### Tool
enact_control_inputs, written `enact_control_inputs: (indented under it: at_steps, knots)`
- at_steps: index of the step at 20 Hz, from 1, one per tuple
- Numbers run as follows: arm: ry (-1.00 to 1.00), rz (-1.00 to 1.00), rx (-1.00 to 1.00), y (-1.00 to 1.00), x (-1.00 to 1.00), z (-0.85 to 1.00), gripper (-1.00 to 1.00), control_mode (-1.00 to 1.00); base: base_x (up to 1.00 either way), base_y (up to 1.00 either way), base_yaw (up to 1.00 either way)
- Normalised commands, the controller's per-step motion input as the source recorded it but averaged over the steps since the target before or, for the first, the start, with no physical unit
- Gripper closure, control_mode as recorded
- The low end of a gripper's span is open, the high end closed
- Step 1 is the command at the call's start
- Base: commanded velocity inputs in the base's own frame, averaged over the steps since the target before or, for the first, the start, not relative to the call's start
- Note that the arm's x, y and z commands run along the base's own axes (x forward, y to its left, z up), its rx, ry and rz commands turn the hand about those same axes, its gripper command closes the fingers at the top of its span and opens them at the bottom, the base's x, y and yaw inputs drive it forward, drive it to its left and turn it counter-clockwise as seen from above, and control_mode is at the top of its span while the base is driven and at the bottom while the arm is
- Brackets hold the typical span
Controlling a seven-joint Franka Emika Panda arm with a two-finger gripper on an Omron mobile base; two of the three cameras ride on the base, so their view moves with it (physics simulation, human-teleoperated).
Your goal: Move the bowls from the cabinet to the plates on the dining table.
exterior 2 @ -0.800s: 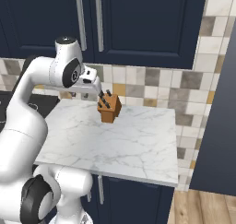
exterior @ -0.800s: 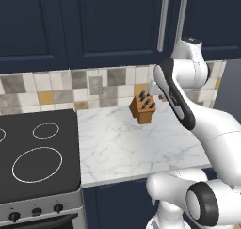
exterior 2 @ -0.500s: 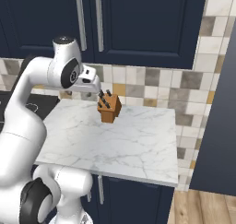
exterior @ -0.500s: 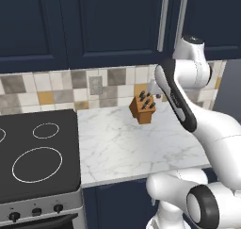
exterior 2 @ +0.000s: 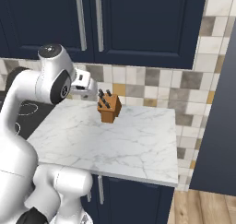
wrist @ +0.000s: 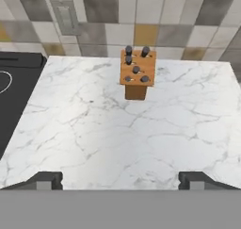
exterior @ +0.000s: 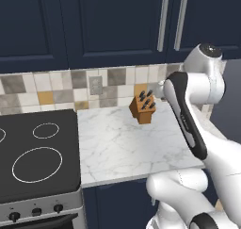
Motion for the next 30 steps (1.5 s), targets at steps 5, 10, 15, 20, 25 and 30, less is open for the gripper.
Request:
enact_control_inputs:
  at_steps: [5,10,15,20,25,30]
  knots:
    - [-0.18,0.0,0.0,-0.08,-0.27,0.33,-1.0,-1.0,0.0,0.0,0.0]
    - [-0.18,0.0,0.0,-0.18,0.0,0.47,-1.0,-1.0,0.0,0.0,0.0]
    - [-0.14,0.0,0.0,-0.17,0.0,0.54,-1.0,-1.0,0.0,0.0,0.0]
    - [-0.09,-0.01,0.0,-0.04,0.0,0.49,-1.0,-1.0,0.0,0.0,0.0]
    - [-0.04,-0.04,0.0,0.0,0.05,0.39,-1.0,-1.0,0.0,0.0,0.0]
    - [-0.05,-0.04,0.0,-0.05,0.06,0.36,-1.0,-1.0,0.0,0.0,0.0]
